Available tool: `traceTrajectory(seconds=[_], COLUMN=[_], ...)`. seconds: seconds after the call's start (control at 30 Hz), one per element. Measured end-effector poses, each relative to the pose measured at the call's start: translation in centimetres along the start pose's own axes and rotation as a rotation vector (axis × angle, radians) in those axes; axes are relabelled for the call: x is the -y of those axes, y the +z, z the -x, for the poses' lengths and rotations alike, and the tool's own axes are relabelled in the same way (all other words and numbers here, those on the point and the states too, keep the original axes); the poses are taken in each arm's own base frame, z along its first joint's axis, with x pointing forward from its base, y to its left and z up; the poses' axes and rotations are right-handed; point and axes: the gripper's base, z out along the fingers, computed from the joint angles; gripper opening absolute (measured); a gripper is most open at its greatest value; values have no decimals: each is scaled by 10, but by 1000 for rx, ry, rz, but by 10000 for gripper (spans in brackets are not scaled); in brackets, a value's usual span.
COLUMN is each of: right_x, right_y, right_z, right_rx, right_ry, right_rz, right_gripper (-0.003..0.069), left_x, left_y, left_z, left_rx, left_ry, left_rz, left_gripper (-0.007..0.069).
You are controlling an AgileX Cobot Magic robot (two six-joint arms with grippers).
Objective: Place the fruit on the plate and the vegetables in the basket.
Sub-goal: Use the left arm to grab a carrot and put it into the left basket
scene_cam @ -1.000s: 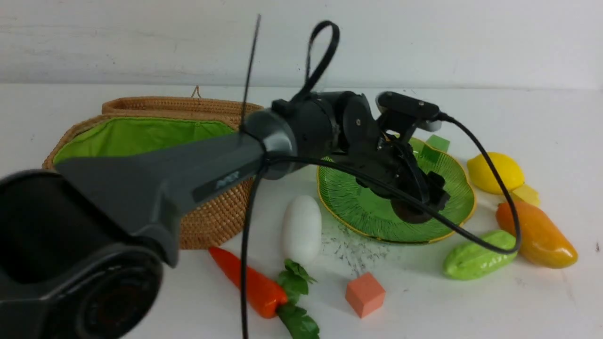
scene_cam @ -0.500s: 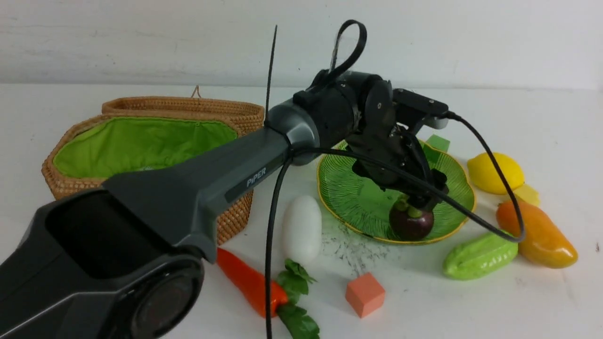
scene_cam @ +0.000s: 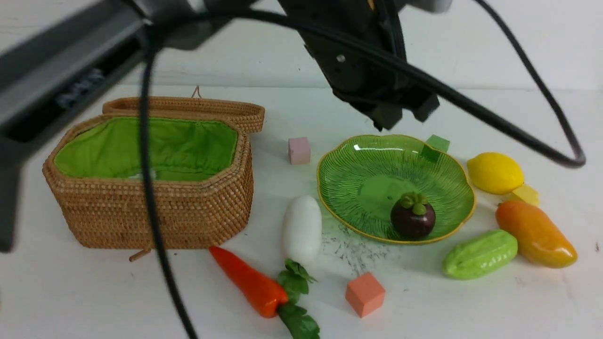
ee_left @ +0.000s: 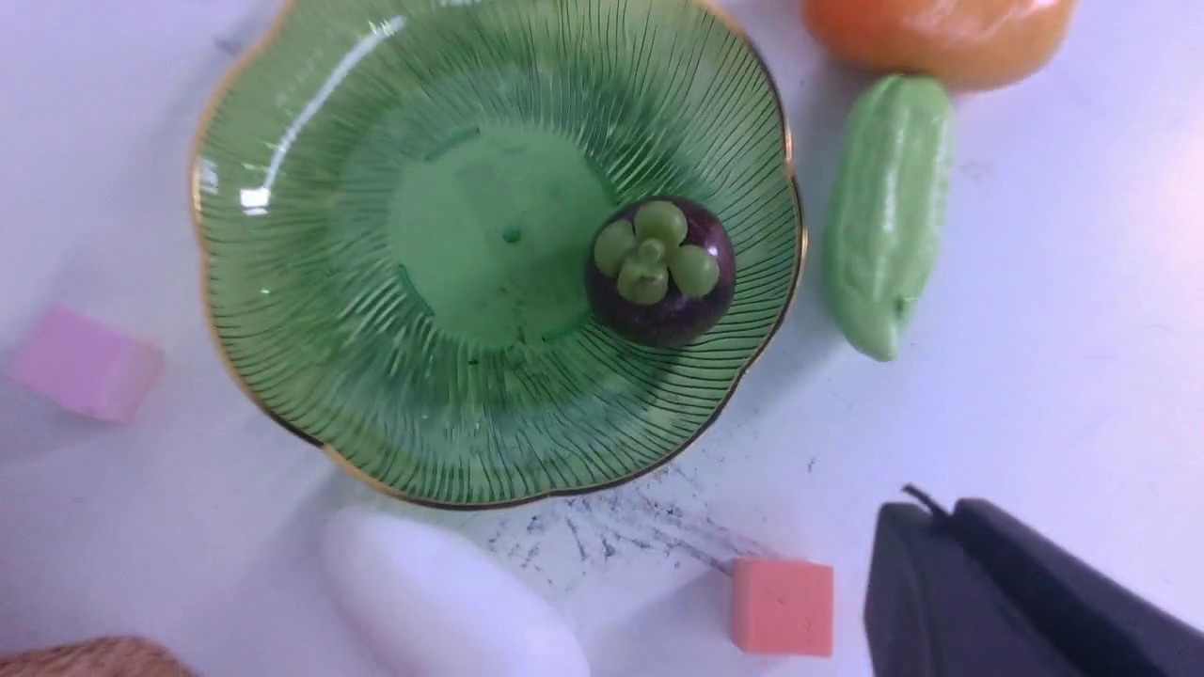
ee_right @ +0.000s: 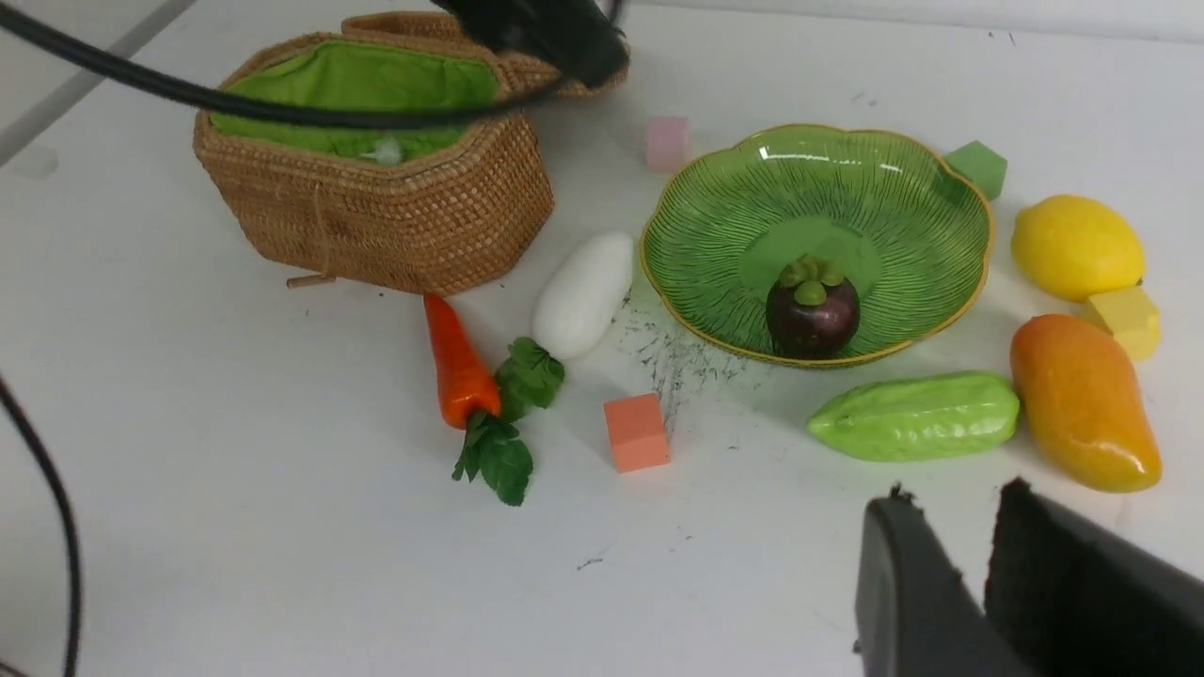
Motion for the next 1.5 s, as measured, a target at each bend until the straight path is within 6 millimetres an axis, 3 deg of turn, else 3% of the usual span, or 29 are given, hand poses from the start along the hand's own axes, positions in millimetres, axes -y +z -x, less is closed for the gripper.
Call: traceTrajectory(seconds=[0.1, 0.2, 0.3, 0.4, 0.5, 0.53, 0.77, 0.9, 1.03, 1.13, 1.27, 1.4, 1.5], right_x=[-2, -4, -4, -5, -5, -5, -8, -10, -11, -11, -12, -13, -13], right_y=[0, 0, 0, 0, 0, 0, 0, -1, -1, -1, -1, -1, -1], right_z=[0, 0, 0, 0, 0, 0, 0, -1, -1, -1, -1, -1, -1], right_rx=[-1, -2, -2, -2, -2, -2, -3, -4, -4, -4, -5, -5, -5], right_ry=[-23, -42, -51, -55, -54, -54, -45, -38, -35, -35, -30, -29, -29], right_rz=[20, 39, 49, 56, 57, 60, 85, 109, 118, 120, 136, 138, 138], right_gripper=[150, 153, 153, 156, 159, 160, 160, 160, 160, 160, 161, 163, 162], left_x=[6, 10, 14, 15, 11, 10, -8, -15, -20, -22, -22, -21, -17], left_y=[-32, -42, -27, 6, 33, 43, 93, 119, 145, 161, 162, 159, 145], left_z=[-17, -56, -102, -149, -169, -175, -183, -191, -200, -207, -208, -210, -212], left_rx=[-8, -109, -262, -415, -432, -438, -441, -485, -514, -525, -538, -573, -610], left_ry=[15, 72, 233, 410, 541, 582, 724, 783, 825, 834, 833, 810, 759], left_rz=[20, 36, -14, -100, -116, -116, -18, 0, 1, -9, -14, -38, -78], left_gripper=[-13, -13, -13, 3, 73, 127, 502, 594, 565, 496, 386, 385, 385])
